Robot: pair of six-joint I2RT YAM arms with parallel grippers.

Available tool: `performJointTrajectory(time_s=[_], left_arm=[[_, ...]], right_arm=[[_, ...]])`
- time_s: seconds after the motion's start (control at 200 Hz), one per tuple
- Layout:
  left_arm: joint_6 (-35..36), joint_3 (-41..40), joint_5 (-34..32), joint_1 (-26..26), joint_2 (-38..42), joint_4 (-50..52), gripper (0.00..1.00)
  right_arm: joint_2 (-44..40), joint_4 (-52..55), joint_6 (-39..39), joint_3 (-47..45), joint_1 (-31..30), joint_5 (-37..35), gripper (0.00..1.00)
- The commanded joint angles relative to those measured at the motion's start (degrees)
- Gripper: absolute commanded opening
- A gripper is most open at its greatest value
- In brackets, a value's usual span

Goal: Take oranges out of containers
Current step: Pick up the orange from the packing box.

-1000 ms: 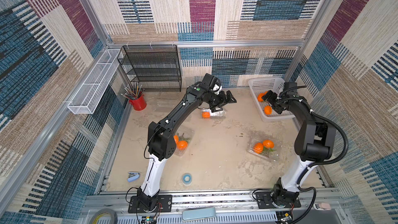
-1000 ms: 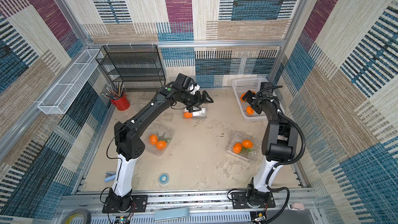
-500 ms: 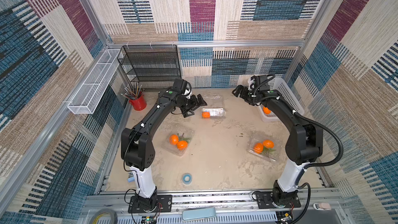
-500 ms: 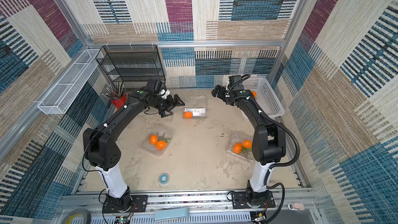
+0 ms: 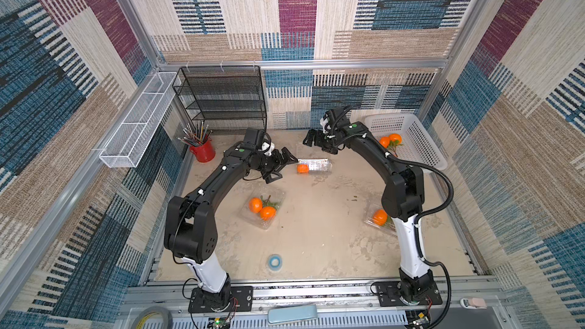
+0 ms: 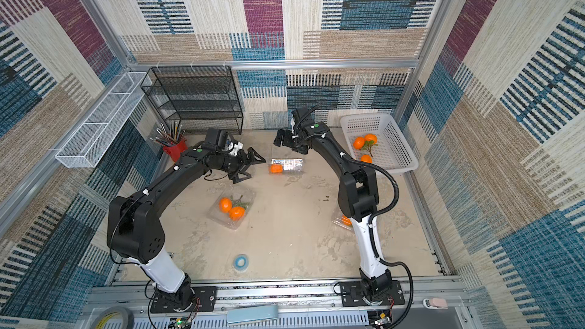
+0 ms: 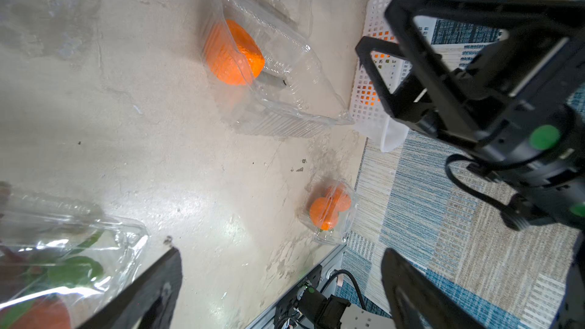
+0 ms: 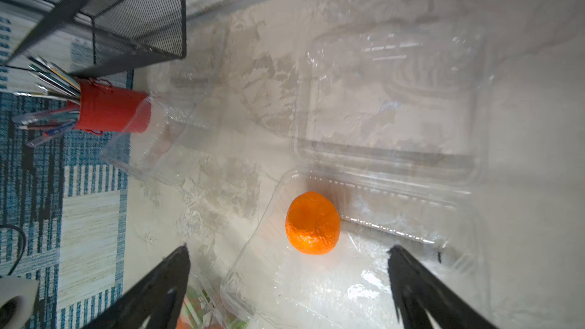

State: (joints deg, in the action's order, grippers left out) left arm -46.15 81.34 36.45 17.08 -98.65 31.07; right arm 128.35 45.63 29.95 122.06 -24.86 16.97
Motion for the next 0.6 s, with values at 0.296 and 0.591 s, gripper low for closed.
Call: performJointTrajectory(time_s=[0.296, 0.591], left_arm=[[-2.96, -3.82, 3.57, -1.09, 0.8, -5.58, 0.99], [-4.49, -4.87, 4.31, -1.14, 0.11, -7.27, 0.99]], right_arm=[[-2.26, -4.05, 2.14, -12.7, -3.34, 0.98, 0.99], [-2.01, -7.01, 2.21, -16.96, -4.06, 0.13, 1.0]])
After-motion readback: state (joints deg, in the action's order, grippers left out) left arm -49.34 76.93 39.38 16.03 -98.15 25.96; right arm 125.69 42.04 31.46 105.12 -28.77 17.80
